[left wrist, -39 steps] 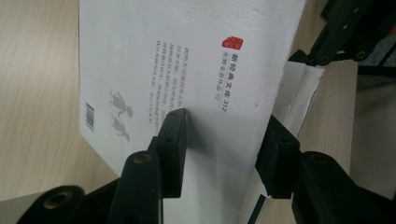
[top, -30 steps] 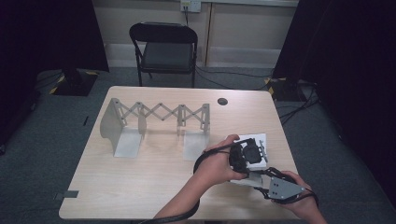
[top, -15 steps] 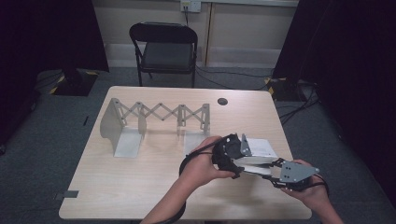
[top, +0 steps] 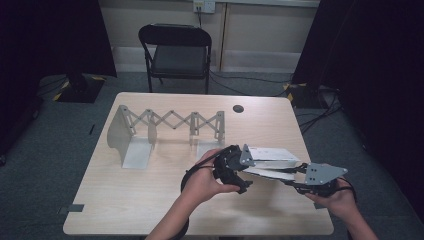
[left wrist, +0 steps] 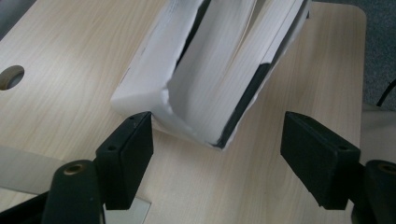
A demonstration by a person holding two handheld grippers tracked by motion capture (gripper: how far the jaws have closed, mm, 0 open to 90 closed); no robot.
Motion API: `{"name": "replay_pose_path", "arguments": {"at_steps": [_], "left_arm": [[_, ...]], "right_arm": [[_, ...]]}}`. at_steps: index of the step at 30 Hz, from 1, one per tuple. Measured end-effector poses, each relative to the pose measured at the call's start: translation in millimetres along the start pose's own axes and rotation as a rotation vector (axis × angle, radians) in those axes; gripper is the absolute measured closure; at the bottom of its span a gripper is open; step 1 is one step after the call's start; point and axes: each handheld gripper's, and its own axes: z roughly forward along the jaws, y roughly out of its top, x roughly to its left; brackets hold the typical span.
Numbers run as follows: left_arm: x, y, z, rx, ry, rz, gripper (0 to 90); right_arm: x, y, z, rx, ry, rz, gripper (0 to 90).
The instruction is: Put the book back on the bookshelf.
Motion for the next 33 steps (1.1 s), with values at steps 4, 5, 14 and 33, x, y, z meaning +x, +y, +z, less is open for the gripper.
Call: {"name": "replay_pose_path", "arguments": {"at_steps": [4,5,14,33], "left_arm": [[-0.8,-9.2,3.9,0.006,-0.023,-0.015,26.3],[-1.1,-10.8,4.7,0.01,-0.026,-0.012,26.4],[-0.7,-40.8,20.4,0.015,-0.049,-0.067,26.7],[1.8,-89.0,35.7,0.052,-0.048,-0.141,23.2]], "right_arm": [[-3.5,1.6,-1.4,0.003,0.01,0.014,66.7],[-4.3,2.7,-1.7,0.008,0.012,0.008,66.9],[-9.5,7.4,-2.9,0.024,0.02,0.014,67.5],[-14.2,14.1,-11.0,0.018,0.018,0.04,71.4]]}}
